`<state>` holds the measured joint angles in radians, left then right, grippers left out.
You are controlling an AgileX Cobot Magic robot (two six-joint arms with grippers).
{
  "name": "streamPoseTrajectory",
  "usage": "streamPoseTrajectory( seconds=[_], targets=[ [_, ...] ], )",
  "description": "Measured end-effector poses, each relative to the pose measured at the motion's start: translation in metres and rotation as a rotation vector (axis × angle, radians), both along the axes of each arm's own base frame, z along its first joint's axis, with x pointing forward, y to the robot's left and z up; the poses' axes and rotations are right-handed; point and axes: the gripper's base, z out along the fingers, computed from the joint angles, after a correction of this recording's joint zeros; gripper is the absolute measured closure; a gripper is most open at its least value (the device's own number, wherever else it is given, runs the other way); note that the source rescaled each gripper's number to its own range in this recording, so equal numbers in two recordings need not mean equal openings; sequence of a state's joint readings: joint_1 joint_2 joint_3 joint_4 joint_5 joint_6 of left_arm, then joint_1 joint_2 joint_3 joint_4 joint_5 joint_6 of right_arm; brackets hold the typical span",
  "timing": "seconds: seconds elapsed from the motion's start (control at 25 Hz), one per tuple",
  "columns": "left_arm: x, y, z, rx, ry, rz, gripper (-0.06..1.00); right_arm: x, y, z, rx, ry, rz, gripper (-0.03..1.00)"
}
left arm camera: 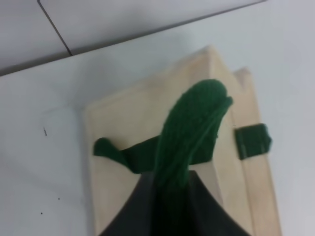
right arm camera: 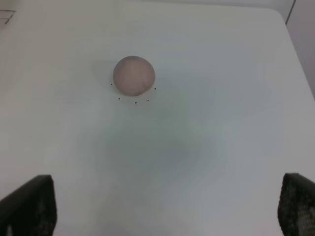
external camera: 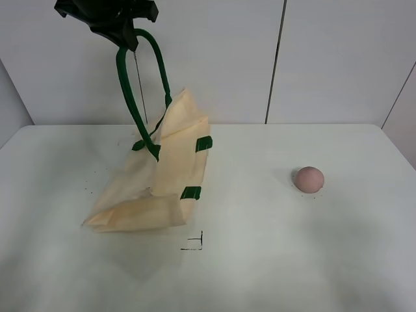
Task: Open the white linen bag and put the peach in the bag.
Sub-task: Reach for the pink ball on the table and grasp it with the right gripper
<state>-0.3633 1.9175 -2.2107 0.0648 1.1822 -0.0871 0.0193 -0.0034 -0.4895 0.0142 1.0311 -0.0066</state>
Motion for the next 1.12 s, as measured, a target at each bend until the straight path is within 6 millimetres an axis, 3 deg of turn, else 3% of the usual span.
streamPoseTrajectory(
  seconds=[0.28,0.44,0.56,0.72,0.92,1.12],
  targets=[
    [-0.005,0.002,0.007,-0.002,-0.018,-0.001,0.94,0.002,0.0,0.0,0.0,0.015,0.0,-0.03],
    [-0.005,0.002,0.007,0.001,-0.019,0.0,0.94,0.029,0.001,0.008,0.006,0.137,0.004,-0.03],
    [-0.005,0.002,0.007,0.002,-0.019,0.0,0.94,0.069,0.003,0.022,0.019,0.257,0.008,-0.03],
    [-0.005,0.003,0.007,0.004,-0.02,0.0,0.94,0.143,0.006,0.029,0.029,0.476,0.008,-0.03],
    [-0.005,0.003,0.007,0.003,-0.02,0.0,0.94,0.246,0.007,0.003,0.026,0.707,0.002,-0.03],
    [-0.005,0.002,0.007,0.003,-0.02,0.0,0.94,0.331,0.011,-0.025,0.025,0.792,0.005,-0.03]
  ],
)
